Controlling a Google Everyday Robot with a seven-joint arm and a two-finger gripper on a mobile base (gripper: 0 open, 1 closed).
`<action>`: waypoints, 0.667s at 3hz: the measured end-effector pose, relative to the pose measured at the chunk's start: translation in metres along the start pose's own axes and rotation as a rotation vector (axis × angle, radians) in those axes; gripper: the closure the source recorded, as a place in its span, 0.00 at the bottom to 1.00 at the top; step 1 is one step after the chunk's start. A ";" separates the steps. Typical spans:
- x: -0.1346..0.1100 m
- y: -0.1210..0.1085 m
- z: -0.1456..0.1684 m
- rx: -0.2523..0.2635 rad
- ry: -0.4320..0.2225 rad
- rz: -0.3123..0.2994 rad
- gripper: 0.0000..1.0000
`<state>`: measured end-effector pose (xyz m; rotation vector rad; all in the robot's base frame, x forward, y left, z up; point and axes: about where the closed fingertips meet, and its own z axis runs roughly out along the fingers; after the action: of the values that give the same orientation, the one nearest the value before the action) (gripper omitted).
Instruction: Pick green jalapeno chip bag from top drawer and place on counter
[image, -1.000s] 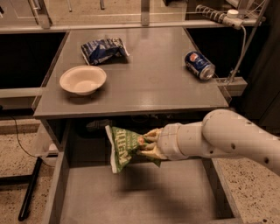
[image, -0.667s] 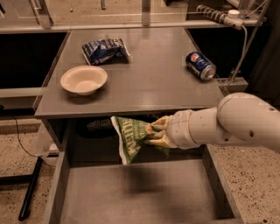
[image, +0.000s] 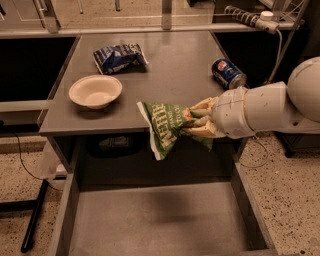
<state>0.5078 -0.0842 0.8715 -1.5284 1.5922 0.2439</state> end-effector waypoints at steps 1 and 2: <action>0.000 0.000 0.000 0.000 0.000 0.000 1.00; -0.005 -0.034 0.005 0.052 0.008 -0.034 1.00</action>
Offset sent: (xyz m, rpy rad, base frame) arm 0.0843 -0.0080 0.0380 -0.0354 -0.1505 -0.0600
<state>0.5394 -0.0851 0.8861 -1.5171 1.5656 0.1761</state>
